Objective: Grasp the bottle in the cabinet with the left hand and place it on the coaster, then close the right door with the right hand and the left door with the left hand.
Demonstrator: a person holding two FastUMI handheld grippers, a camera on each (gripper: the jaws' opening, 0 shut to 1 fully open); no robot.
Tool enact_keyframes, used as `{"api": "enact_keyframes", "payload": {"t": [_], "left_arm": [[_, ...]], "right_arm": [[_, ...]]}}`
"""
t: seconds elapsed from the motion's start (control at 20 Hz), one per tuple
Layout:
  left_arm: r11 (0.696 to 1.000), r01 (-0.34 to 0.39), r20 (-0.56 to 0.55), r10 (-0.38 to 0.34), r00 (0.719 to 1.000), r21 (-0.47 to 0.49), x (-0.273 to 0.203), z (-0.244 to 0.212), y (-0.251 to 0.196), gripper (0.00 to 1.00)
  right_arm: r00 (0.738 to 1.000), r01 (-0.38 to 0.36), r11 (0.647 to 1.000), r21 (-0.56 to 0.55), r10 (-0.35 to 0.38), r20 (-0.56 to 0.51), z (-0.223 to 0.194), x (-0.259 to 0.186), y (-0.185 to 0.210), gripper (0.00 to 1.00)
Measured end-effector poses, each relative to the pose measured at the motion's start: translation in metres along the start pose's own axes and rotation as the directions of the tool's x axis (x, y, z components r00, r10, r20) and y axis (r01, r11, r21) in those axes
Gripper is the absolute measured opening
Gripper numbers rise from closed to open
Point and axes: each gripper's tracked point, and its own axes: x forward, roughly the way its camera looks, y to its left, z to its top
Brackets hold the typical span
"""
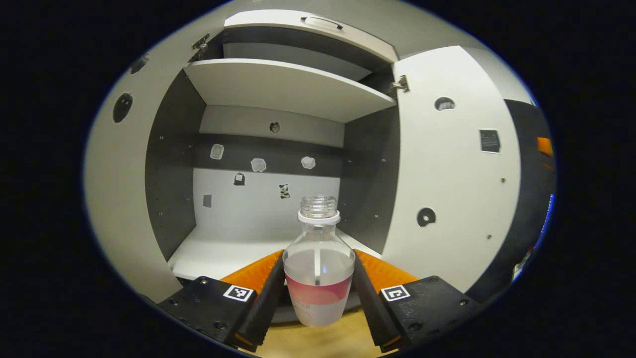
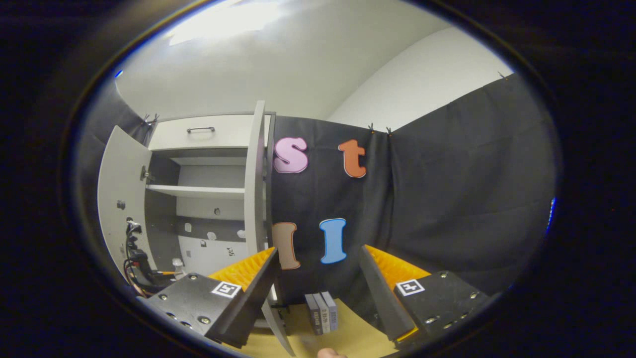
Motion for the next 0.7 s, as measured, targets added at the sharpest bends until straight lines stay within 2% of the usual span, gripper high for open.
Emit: {"api": "enact_keyframes", "payload": {"t": [0.3,0.55,0.7], "left_arm": [[0.992,0.122,-0.128,-0.124,0.984,-0.021,-0.060,-0.081,-0.029,0.78],[0.992,0.100,-0.208,-0.115,0.971,-0.083,-0.085,-0.151,-0.034,0.78],[0.985,0.068,-0.289,-0.113,0.951,-0.159,-0.098,-0.206,-0.039,0.79]], "right_arm": [[0.999,-0.042,0.999,-0.005,0.043,0.024,0.011,0.004,0.009,0.98],[0.998,-0.049,0.999,-0.004,0.049,0.036,0.019,0.004,0.008,0.98],[0.999,-0.032,0.999,-0.020,0.032,0.039,0.022,0.000,0.002,0.97]]}}
